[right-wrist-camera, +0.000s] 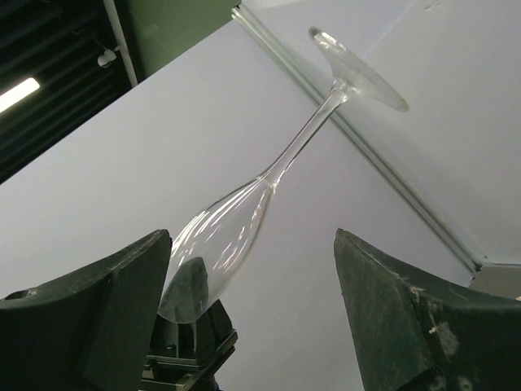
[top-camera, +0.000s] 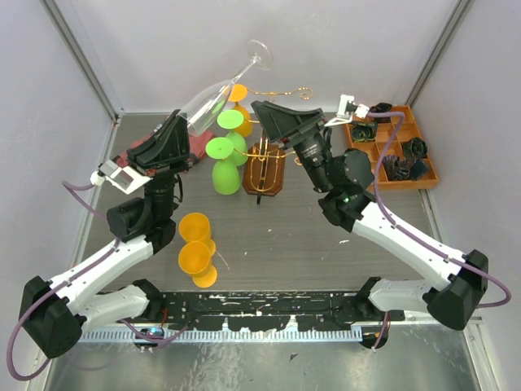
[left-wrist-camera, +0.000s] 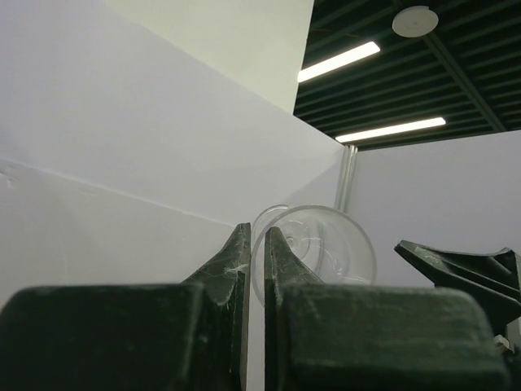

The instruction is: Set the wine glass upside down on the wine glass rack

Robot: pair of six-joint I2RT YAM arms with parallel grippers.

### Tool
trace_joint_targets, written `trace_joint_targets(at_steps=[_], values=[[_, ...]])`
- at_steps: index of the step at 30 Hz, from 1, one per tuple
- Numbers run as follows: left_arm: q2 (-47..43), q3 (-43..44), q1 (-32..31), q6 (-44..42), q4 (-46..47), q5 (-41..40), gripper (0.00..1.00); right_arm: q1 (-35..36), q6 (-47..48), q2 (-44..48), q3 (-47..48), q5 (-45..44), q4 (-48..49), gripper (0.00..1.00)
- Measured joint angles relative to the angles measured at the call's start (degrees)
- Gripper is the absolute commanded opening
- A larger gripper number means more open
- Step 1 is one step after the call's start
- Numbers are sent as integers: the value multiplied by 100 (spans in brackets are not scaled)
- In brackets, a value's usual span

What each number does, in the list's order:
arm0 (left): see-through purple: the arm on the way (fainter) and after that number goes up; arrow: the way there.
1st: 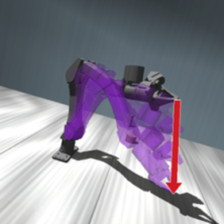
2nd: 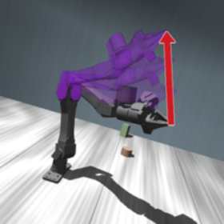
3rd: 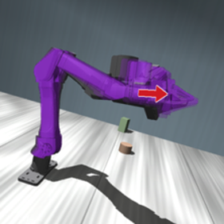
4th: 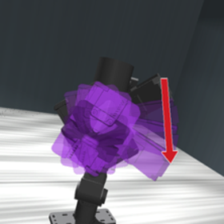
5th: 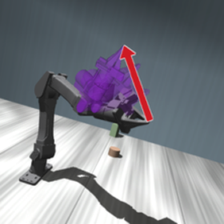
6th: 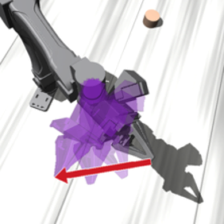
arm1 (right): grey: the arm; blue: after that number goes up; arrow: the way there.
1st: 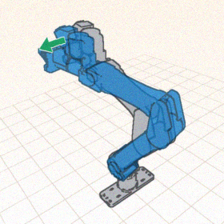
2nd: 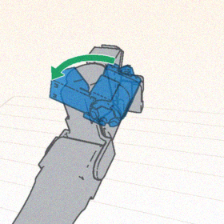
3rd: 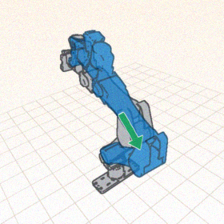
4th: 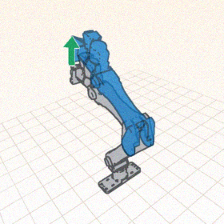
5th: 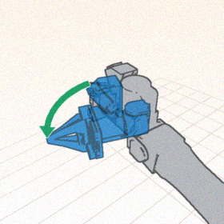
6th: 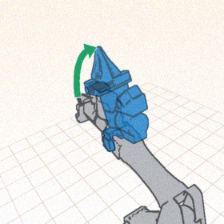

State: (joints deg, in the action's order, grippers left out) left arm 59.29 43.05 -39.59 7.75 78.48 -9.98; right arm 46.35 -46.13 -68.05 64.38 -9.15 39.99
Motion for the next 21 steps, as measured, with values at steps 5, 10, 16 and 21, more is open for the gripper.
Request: trace_joint_targets(at_steps=[5, 10, 16, 21], values=[[17, -9, 0, 55, 2, 4, 7, -24, -461, -439, 153, 437, 431, 83], [74, -9, 0, 157, 2, 13, 7, -35, -780, -739, 173, 662, 988, 82], [122, -31, 0, 258, 2, 22, 7, -107, -1023, -1032, 229, 671, 1541, 79], [131, -42, 0, 306, 4, 37, 7, -160, -1237, -1405, 531, 671, 1882, 76]])
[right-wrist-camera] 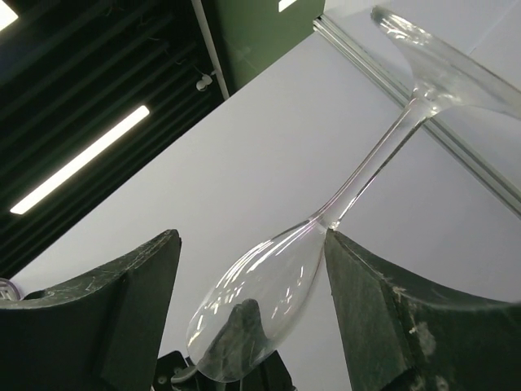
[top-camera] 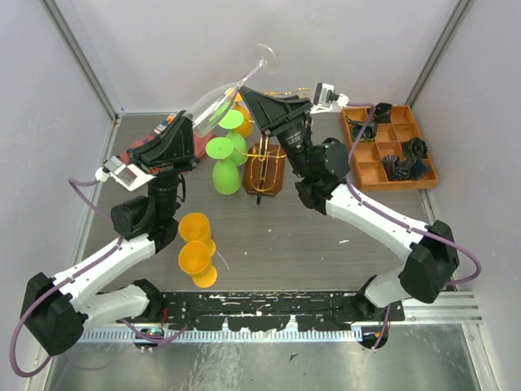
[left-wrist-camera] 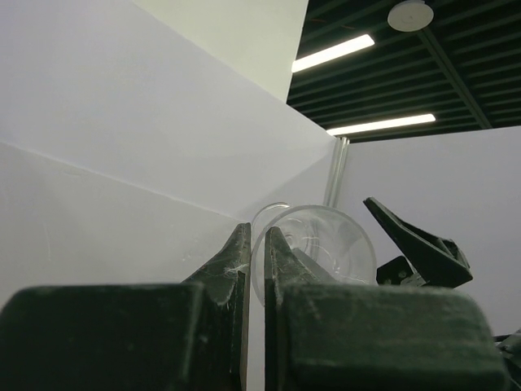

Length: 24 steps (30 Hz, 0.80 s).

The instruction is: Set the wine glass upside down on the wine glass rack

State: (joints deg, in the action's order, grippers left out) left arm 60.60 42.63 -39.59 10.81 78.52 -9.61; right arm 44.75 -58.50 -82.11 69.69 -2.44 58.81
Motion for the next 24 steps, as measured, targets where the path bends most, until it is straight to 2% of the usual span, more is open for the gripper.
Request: trace_joint_targets(at_steps=[13, 20, 24], values=[[13, -22, 0, 85, 7, 74, 8, -76, -190, -343, 188, 0, 282, 69], [81, -22, 0, 133, 98, 94, 8, -107, -192, -385, 223, 4, 328, 56], [92, -22, 0, 142, 125, 94, 8, -116, -190, -393, 243, 26, 328, 44]])
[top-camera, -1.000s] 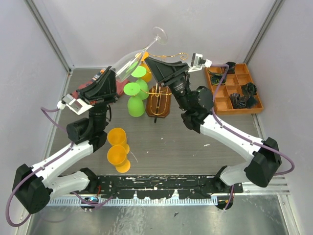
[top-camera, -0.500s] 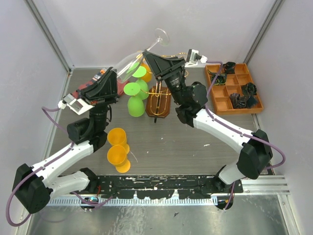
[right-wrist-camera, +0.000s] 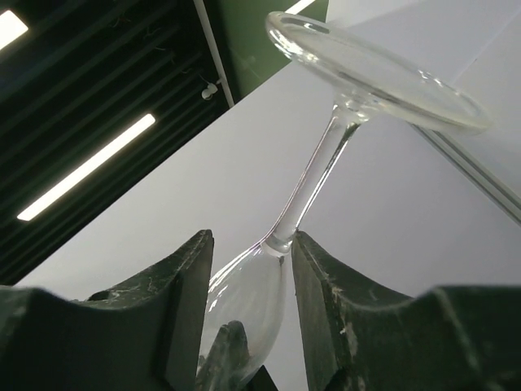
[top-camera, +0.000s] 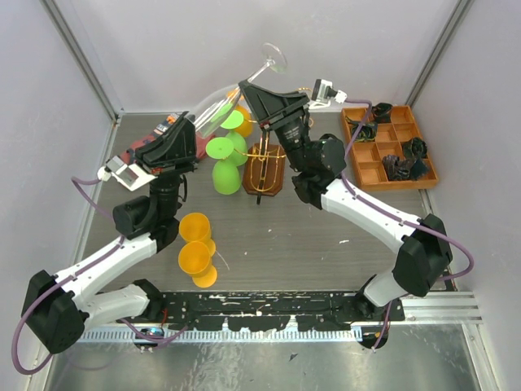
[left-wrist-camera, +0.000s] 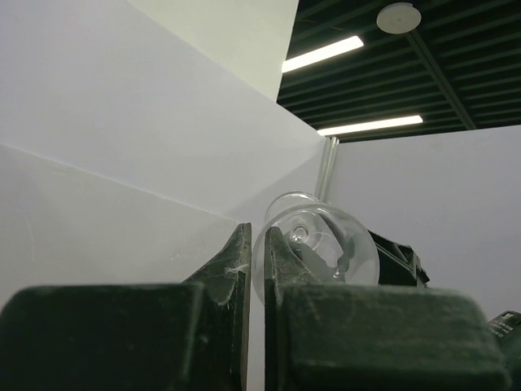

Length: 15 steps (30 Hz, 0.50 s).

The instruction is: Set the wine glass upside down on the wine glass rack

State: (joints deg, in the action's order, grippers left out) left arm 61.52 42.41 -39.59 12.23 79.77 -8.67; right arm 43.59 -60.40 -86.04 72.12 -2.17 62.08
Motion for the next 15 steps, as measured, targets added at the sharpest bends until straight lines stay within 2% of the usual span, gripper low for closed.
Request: trace_joint_targets(at_steps=[7, 12, 15], values=[[22, -22, 0, 24, 50, -22, 9, -22, -35, -9, 111, 76, 17, 11], [68, -118, 4, 94, 66, -37, 12, -33, 24, -9, 238, 79, 7, 1], [68, -190, 4, 120, 83, -33, 19, -37, 149, -9, 280, 79, -68, 1]])
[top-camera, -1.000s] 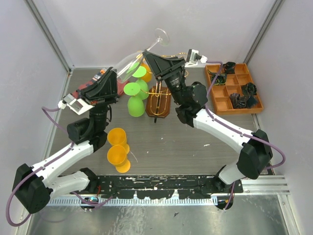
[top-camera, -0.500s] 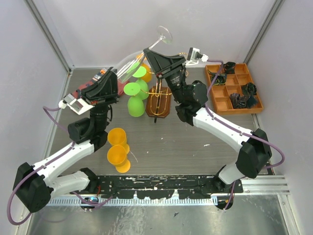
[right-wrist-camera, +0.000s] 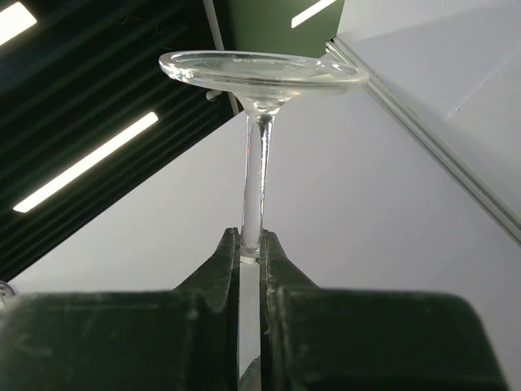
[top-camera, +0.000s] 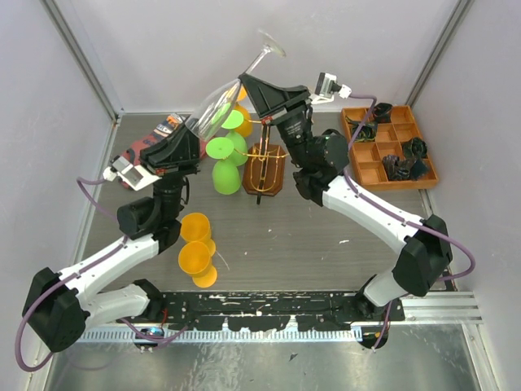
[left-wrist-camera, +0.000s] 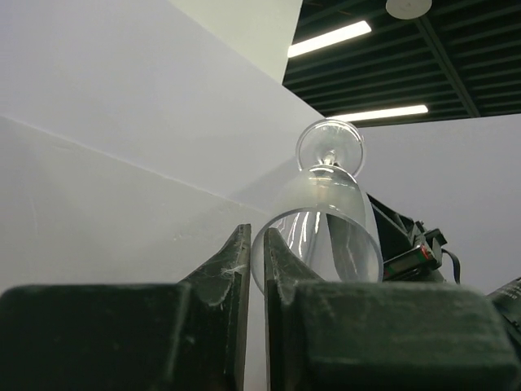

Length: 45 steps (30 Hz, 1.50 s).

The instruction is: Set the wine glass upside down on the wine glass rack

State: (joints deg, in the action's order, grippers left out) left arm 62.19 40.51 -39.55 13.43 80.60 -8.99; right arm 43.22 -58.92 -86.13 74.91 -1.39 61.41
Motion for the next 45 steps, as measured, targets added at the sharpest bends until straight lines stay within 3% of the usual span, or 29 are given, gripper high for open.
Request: trace_joint_targets(at_steps=[7, 14, 20, 23, 29, 37, 45], values=[[-2, -254, 0, -33, -37, -37, 34, 0, 660, 105, 107, -9, -546, 1], [-92, -442, -4, -118, -61, -101, 63, -120, 1364, 470, 105, -162, -1200, 1], [-339, -739, -4, -149, -103, -267, 71, -509, 1923, 1005, 92, -352, -1897, 1], [-492, -841, -4, -229, -374, -328, 73, -754, 2363, 1276, 125, -411, -2361, 1], [-848, -328, 140, -439, -2295, -522, 74, -1794, 2973, 1357, 472, -48, -3383, 1], [-638, 763, 1473, 74, -4166, -46, 72, -3786, 3270, 1169, 531, 688, -4332, 1], [-564, 680, 1961, 337, -4562, 271, 71, -4754, 3344, 1309, -1071, 1137, -3711, 1]])
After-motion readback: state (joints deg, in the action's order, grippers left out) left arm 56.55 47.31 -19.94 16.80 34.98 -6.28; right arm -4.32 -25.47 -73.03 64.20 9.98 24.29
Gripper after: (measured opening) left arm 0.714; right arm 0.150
